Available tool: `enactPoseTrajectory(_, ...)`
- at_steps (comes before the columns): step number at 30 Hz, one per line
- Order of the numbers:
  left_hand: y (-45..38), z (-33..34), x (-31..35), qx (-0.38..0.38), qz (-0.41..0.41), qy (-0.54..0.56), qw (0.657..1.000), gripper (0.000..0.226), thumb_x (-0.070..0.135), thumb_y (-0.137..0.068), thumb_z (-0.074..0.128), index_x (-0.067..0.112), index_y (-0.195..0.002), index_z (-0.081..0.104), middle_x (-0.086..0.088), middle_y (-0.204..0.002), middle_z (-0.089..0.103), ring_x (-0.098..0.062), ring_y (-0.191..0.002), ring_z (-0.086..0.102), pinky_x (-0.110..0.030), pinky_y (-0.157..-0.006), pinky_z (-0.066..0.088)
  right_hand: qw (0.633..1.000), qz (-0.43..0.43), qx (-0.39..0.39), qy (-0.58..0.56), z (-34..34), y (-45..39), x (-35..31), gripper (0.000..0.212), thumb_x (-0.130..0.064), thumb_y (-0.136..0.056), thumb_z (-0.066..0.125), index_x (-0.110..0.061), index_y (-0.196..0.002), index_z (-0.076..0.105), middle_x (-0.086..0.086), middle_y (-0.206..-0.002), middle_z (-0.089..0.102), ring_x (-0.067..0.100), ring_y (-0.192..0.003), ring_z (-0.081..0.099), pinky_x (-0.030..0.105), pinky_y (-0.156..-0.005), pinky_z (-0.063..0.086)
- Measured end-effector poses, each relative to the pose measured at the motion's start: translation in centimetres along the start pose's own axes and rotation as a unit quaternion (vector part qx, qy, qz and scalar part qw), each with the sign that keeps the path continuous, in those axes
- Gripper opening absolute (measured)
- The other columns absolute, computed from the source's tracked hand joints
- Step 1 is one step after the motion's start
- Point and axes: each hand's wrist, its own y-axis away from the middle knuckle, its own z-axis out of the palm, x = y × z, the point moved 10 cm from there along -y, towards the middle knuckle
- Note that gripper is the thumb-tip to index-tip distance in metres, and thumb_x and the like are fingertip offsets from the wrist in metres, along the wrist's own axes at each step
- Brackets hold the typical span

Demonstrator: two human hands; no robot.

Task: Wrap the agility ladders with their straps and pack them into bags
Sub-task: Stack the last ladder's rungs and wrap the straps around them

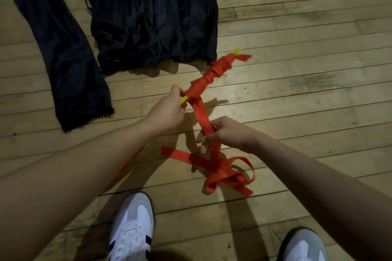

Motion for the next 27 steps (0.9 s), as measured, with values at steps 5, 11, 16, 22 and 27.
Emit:
enactPoseTrajectory(5, -0.8, 1.6, -1.5, -0.083, -0.037, 0.017, 0.996, 0.055, 0.023, -0.097, 0.044, 0.010, -0.144, 0.019, -0.015, -0.130, 0.041, -0.026, -0.108, 0.051, -0.030, -0.082, 0.042, 0.998, -0.032, 0.028, -0.049, -0.6, 0.0, -0.1, 0.019, -0.010, -0.095, 0.056, 0.006, -0.098, 0.066, 0.009, -0.068, 0.071, 0.014, -0.064, 0.065, 0.018, -0.067, 0.053)
enactPoseTrajectory(11, -0.8, 0.7, -0.2, -0.046, 0.047, -0.022, 0.998, 0.052, 0.021, -0.086, 0.068, 0.010, -0.128, 0.040, -0.010, -0.122, 0.049, -0.024, -0.110, 0.050, -0.027, -0.079, 0.035, 0.991, -0.057, 0.036, -0.118, -0.9, 0.3, -1.0, 0.016, -0.005, -0.096, 0.049, 0.005, -0.092, 0.060, 0.014, -0.067, 0.068, 0.023, -0.058, 0.061, 0.026, -0.061, 0.052)
enactPoseTrajectory(16, -0.1, -0.3, 0.5, -0.013, 0.095, -0.011, 0.995, 0.030, 0.011, -0.085, 0.063, 0.017, -0.099, 0.038, -0.005, -0.095, 0.050, -0.022, -0.085, 0.053, -0.034, -0.067, 0.042, 0.991, -0.054, 0.037, -0.113, -1.2, 0.6, -0.7, 0.018, -0.007, -0.098, 0.047, 0.005, -0.098, 0.059, 0.014, -0.066, 0.065, 0.020, -0.054, 0.061, 0.025, -0.058, 0.052)
enactPoseTrajectory(22, 0.0, 1.2, -1.6, -0.030, -0.011, -0.005, 0.999, 0.028, 0.017, -0.095, 0.052, 0.019, -0.117, 0.034, -0.006, -0.087, 0.059, -0.018, -0.074, 0.060, -0.033, -0.062, 0.051, 0.991, -0.053, 0.095, -0.073, -2.4, 0.5, -0.6, 0.028, -0.021, -0.100, 0.050, 0.003, -0.093, 0.062, 0.003, -0.053, 0.049, 0.012, -0.046, 0.042, 0.023, -0.051, 0.036)
enactPoseTrajectory(27, 0.4, 1.8, -1.2, -0.021, -0.011, -0.087, 0.996, 0.021, 0.016, -0.096, 0.050, 0.013, -0.116, 0.042, -0.006, -0.084, 0.058, -0.021, -0.072, 0.059, -0.037, -0.063, 0.053, 0.992, -0.057, 0.098, -0.063, -1.9, 0.5, -1.3, 0.026, -0.019, -0.100, 0.049, -0.002, -0.084, 0.059, 0.001, -0.050, 0.044, 0.011, -0.044, 0.037, 0.026, -0.051, 0.030)
